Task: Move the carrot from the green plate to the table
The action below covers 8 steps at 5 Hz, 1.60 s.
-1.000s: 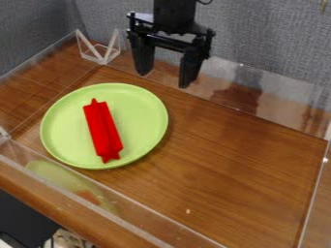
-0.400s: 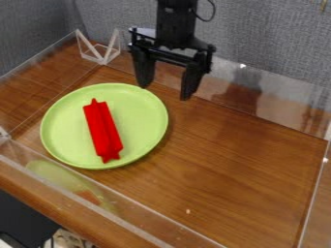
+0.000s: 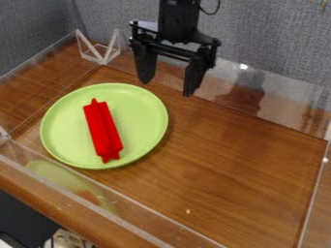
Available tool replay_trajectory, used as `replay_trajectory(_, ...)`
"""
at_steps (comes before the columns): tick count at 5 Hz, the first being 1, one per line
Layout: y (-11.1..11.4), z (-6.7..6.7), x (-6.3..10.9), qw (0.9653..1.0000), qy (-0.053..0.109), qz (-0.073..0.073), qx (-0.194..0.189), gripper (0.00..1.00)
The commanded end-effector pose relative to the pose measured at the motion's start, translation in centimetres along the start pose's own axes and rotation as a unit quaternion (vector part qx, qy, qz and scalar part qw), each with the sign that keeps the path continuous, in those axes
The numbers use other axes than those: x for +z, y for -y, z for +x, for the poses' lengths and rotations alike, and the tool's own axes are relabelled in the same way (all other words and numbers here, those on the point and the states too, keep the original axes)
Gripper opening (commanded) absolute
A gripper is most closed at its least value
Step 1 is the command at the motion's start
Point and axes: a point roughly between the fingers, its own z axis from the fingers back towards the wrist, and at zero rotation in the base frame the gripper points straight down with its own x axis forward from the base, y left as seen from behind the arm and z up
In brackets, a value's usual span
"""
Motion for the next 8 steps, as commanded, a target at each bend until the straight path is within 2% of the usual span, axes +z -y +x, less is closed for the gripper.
replay_trajectory(1,-1.9,0.7,1.3,0.9994,0.034,-0.003,-0.004,1.0)
replay_trajectory(2,-3.2,1.0,0.8,0.9993,0.033,-0.011,-0.015,1.0)
replay_trajectory(3,-3.1,0.8,0.6,0.9986,0.034,-0.015,-0.037,1.0)
replay_trajectory(5,-0.8,0.5,1.9,0.9979,0.036,-0.017,-0.052,1.0)
replay_trajectory(6,0.0,1.0,2.0,0.9967,0.039,-0.021,-0.068,1.0)
replay_trajectory(7,-0.2,1.3,1.7,0.9966,0.043,-0.012,-0.07,1.0)
replay_trajectory(8,-0.3,1.0,0.6,0.9983,0.037,-0.003,-0.045,1.0)
